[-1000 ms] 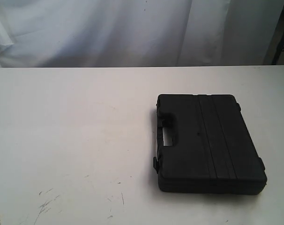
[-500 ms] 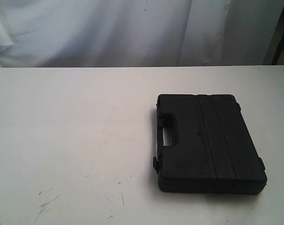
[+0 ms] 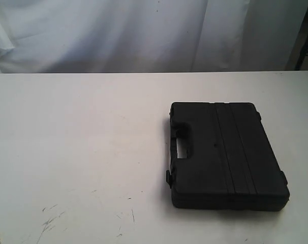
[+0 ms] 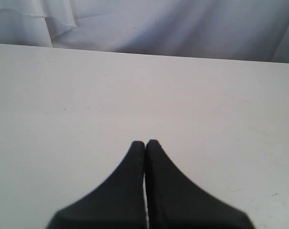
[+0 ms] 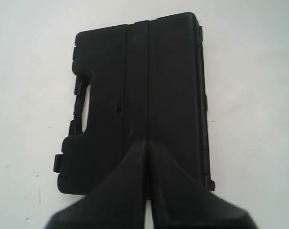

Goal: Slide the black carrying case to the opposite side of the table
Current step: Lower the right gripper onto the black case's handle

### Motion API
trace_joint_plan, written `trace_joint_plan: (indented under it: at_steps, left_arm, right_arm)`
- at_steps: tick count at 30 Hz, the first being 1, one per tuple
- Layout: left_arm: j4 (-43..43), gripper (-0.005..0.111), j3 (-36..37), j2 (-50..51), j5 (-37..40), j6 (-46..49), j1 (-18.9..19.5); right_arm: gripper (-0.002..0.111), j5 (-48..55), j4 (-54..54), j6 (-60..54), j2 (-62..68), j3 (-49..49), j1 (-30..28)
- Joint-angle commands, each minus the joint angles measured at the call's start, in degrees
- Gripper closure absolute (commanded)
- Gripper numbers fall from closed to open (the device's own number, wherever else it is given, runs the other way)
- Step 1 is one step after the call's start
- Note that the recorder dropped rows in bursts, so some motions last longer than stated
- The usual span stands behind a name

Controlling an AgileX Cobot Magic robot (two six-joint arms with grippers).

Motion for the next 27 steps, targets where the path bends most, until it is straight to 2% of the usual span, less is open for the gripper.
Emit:
trace_joint_plan:
  at_steps: [1,5,9,17,27]
  left_arm:
    - [-0.08,0.107,0.28,-0.23,-0.53,-0.12,-0.25]
    - [-0.08,0.107,0.28,-0.23,-0.53,-0.12,-0.25]
    - [-0.08,0.107,0.28,-0.23,-0.53,-0.12,-0.25]
    - [-0.08,0.107,0.28,-0.23,-0.53,-0.12,-0.25]
    - [-0.08,0.107,0.28,-0.23,-0.53,-0.12,-0.25]
  right_arm:
    - [0.108,3.83,1.44,2.11,6.03,-5.73,5.82]
    - [0.108,3.58,-0.79,6.8,12.65,-10.73,15.53]
    - [0.108,2.25,-6.44,12.92,19.07,-14.53,21.94]
    - [0.108,6.18,-7.1,16.54,32.55,-23.95,28.12]
    - [0.108,11.1,-11.71,26.31,49.21,-36.3,31.45]
